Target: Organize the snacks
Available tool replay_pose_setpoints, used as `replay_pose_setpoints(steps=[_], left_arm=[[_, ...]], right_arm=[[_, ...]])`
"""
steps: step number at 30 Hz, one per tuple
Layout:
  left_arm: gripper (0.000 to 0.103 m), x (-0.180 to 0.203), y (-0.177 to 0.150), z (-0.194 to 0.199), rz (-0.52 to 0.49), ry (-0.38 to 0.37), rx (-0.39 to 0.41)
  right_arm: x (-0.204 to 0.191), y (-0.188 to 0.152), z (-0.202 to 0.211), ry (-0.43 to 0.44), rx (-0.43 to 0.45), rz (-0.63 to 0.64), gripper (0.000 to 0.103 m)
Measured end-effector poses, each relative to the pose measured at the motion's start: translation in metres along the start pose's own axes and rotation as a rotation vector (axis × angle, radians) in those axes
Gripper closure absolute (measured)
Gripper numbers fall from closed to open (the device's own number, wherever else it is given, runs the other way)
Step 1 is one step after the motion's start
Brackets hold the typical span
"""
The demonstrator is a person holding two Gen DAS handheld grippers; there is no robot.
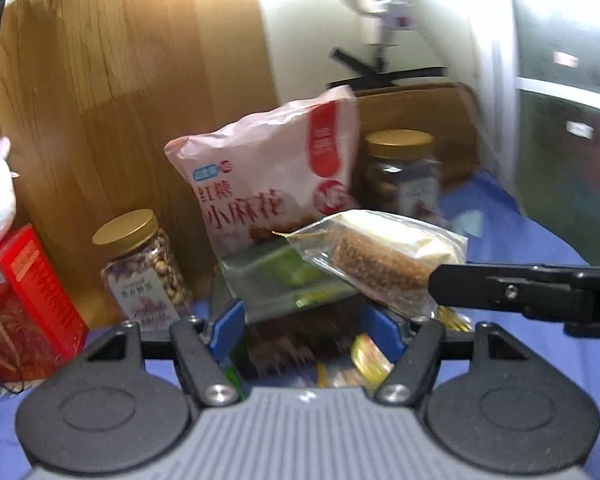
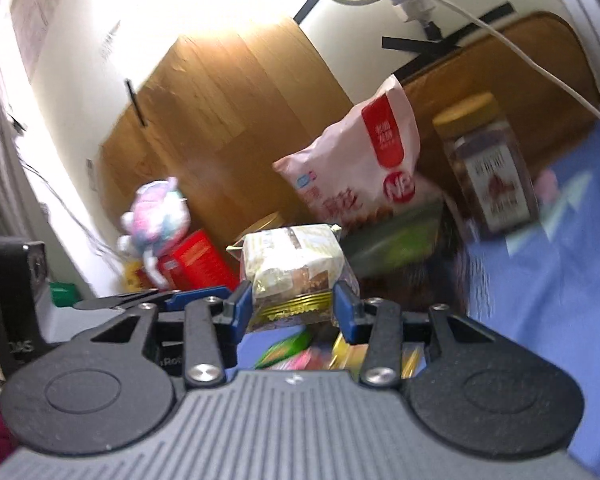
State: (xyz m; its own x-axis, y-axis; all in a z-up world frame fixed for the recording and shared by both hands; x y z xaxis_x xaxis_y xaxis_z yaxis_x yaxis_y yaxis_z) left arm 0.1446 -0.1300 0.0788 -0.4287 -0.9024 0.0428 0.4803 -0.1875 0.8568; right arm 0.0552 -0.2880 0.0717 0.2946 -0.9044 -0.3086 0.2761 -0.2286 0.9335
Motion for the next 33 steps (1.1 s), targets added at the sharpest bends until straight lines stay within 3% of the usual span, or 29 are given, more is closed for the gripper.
replay_pose_setpoints(steps=[6,13,16,20,24,29,33], left_arm=[[0.037,-0.029,0.017,-0.073,0.066,0.052,-0.051],[0.036,-0.048,0.005,-0.116,0.074,0.120,-0.110],[0.036,-0.057,0.006,-0.105,0.096,0.103,-0.114],[0.035,-0.082,0.007,-0.061,0.165,0.068,-0.068],[0.035,-0.119,-0.012,-0.023,0.252,0.074,-0.075],[0.038,-0.162,-0.048,-0.012,0.388,0.093,-0.187],[0.038,-0.182,-0.053,-0.022,0.515,0.002,-0.261]], right_arm=[[0.019,0.023,-0.078,-0.050,-0.099,0.096,0.057],[0.032,0.009,-0.125,-0.127,-0.185,0.151,0.049],[0.032,0.008,-0.124,-0.143,-0.180,0.157,0.047],[0.018,0.015,-0.099,-0.156,-0.129,0.183,0.047],[0.004,0.012,-0.063,-0.103,-0.098,0.165,0.047],[-0.046,-0.012,-0.082,0.041,-0.235,0.215,0.049],[-0.057,-0.019,-0.136,0.063,-0.393,0.160,0.052]])
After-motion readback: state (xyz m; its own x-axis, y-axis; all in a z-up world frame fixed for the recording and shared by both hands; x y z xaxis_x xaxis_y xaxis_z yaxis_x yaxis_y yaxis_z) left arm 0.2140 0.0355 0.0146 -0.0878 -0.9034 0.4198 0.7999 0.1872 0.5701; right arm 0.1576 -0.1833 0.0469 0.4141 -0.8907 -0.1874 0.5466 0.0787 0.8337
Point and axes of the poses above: each gripper's, at about its wrist camera, not at the fingertips, and z roughly against the way its jaws point, x to its right, y to its top, the point moved 3 cm from there along -z, roughly the way its jaws point, and after that the axes turned 14 degrees about z, right-handed, at the moved point
